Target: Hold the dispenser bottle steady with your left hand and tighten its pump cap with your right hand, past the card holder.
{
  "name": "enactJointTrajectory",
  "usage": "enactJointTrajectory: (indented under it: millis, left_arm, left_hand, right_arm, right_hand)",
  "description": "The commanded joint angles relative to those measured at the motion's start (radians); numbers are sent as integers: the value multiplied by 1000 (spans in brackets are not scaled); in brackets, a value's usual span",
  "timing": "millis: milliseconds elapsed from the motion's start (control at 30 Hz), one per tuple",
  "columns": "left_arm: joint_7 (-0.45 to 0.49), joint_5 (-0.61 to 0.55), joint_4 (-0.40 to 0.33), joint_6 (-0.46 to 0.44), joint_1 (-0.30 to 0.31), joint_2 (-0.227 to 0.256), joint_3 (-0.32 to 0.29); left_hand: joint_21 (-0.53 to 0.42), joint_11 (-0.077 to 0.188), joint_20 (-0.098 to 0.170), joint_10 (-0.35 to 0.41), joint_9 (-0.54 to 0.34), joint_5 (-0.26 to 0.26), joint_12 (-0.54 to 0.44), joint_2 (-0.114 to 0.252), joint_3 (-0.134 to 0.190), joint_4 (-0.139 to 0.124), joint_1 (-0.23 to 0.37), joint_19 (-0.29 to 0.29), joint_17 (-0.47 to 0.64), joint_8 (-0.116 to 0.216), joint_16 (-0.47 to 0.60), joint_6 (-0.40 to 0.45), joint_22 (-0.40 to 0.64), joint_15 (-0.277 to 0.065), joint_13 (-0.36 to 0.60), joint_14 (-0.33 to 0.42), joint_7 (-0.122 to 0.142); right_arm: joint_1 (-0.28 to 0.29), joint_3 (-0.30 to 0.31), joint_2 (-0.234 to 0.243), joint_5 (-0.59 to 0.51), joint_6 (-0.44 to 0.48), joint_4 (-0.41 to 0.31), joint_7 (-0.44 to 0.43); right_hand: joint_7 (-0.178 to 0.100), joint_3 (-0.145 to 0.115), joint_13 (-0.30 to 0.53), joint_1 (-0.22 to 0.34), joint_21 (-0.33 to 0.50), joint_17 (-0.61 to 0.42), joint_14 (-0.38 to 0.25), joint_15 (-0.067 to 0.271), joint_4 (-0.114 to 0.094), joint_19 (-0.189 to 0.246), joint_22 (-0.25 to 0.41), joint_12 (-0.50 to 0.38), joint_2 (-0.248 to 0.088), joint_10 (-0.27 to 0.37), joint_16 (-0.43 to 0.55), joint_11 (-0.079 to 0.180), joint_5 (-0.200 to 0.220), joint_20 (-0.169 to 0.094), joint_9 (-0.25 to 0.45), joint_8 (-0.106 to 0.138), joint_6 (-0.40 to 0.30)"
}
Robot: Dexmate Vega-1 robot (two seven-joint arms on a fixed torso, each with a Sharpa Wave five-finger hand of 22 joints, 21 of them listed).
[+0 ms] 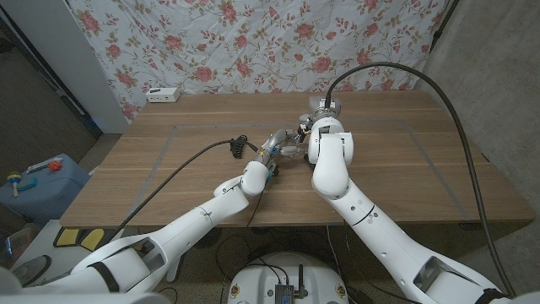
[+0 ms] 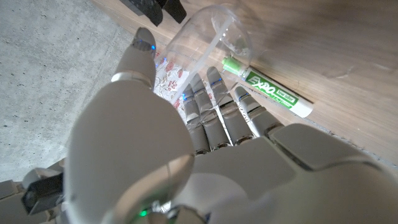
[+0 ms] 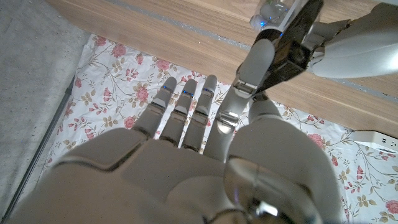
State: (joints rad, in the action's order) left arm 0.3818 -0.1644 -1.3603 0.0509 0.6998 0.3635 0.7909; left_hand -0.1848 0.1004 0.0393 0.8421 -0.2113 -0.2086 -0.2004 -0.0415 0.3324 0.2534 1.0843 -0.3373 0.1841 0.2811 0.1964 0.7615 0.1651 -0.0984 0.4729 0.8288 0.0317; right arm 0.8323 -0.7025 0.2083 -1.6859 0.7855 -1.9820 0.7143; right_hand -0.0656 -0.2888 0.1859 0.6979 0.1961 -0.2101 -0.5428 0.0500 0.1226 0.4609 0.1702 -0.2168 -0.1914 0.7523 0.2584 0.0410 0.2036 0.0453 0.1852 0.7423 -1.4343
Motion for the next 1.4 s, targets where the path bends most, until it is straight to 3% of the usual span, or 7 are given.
enactJointTrajectory:
  millis: [33, 100, 333, 533, 600, 1167, 1400]
  left_arm:
    - [1, 4, 5, -3, -3, -3, 2]
    - [2, 4, 7, -1, -4, -4, 2]
    - [2, 4, 10, 0, -6, -5, 3]
    - [3, 4, 12, 1, -7, -5, 3]
    - [3, 4, 11, 1, -7, -5, 3]
    - [8, 1, 3, 5, -3, 0, 1]
    - [8, 0, -8, 2, 3, 6, -3]
  left_hand:
    - [-3, 8, 61, 12, -3, -6, -8, 148, 113, -101, -126, -3, 4, 2, 5, 184, 3, -48, 3, 1, 26]
    - [-3, 8, 61, 13, -3, -6, -9, 149, 113, -101, -126, -4, 4, 2, 4, 184, 3, -48, 3, 1, 27]
    - [-3, 6, 61, 10, -3, -6, -9, 149, 115, -99, -124, -3, 4, 2, 5, 185, 3, -48, 4, 1, 27]
    - [-3, 6, 62, 12, -3, -7, -10, 149, 115, -98, -122, -4, 4, 1, 5, 184, 3, -48, 4, -1, 25]
    - [-3, 4, 61, 11, -3, -7, -10, 149, 115, -98, -123, -3, 5, 2, 5, 184, 3, -48, 4, -1, 25]
    - [-3, 4, 62, 7, -3, -6, -11, 150, 116, -92, -113, -3, 7, -2, 7, 175, 3, -48, 6, -5, 15]
    - [-3, 1, 60, 6, -3, -6, -11, 150, 117, -93, -113, -2, 7, -3, 7, 175, 3, -47, 7, -5, 17]
  right_arm:
    - [8, 5, 18, 41, 8, -19, -37]
    - [6, 6, 27, 46, 2, -23, -27]
    - [-2, 3, 51, 47, -12, -34, -3]
    - [-14, 2, 68, 26, -34, -45, 60]
    - [-18, 0, 74, 12, -44, -46, 79]
    - [7, 51, 119, 34, -130, -152, 118]
    - [23, 98, 162, 147, -171, -219, 111]
  right_hand:
    - [1, 45, 2, -120, -2, -8, -11, 54, -60, 4, 2, 10, 46, 6, -2, -10, -29, 4, -15, 11, 15]
    - [1, 81, 3, -193, -2, -8, -10, 44, -91, 4, 2, 15, 76, -2, -8, -21, -31, 8, -18, 11, 16]
    - [0, 127, 5, -272, 0, -4, -1, 18, -116, 14, 2, 22, 123, -25, -21, -44, -21, 20, -17, -30, 70]
    - [-9, 159, 7, -330, -4, -2, 28, 0, -135, 3, 3, 28, 150, -60, -40, -48, -5, 28, -13, -93, 145]
    - [-7, 171, 8, -351, -5, -2, 46, -11, -141, -4, 3, 30, 159, -83, -47, -58, 1, 32, -12, -133, 204]
    - [-23, 191, 11, -375, -9, 0, 145, -45, -137, -64, 3, 34, 169, -217, -62, -80, 27, 51, 3, -319, 520]
    - [-29, 186, 12, -337, -7, 2, 203, -69, -103, -81, 4, 42, 182, -306, -68, -94, 31, 46, 13, -378, 653]
